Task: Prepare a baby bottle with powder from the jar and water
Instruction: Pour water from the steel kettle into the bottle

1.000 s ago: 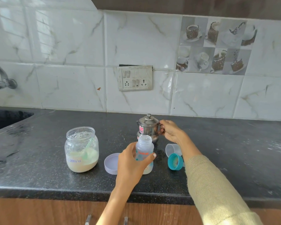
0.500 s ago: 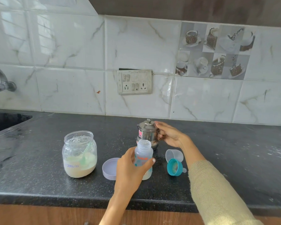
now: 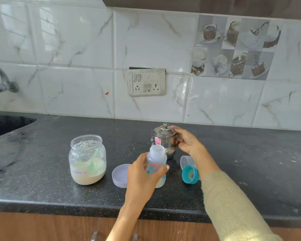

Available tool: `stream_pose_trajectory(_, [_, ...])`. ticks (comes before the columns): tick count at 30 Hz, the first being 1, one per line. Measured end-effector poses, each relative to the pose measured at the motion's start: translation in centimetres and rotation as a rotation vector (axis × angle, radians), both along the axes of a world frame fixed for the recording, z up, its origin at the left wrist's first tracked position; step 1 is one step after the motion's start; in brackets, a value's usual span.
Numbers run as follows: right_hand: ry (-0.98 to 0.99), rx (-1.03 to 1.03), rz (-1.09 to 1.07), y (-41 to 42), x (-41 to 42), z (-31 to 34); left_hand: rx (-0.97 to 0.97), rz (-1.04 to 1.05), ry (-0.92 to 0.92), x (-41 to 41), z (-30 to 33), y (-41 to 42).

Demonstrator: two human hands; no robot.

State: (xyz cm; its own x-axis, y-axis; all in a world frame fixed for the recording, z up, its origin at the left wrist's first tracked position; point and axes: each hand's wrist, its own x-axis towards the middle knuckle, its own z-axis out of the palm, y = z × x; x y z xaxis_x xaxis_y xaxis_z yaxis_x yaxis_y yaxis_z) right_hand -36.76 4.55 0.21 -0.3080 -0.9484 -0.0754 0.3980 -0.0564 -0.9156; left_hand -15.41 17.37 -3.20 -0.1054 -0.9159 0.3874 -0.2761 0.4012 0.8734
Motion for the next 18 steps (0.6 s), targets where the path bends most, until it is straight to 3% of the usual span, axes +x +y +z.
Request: stream_pose_trajectory(18, [-0.039,-0.107,0.038,2.5,-1.0,3.9,-0.002,0.024,0.016,-0.2,0.3,0.0])
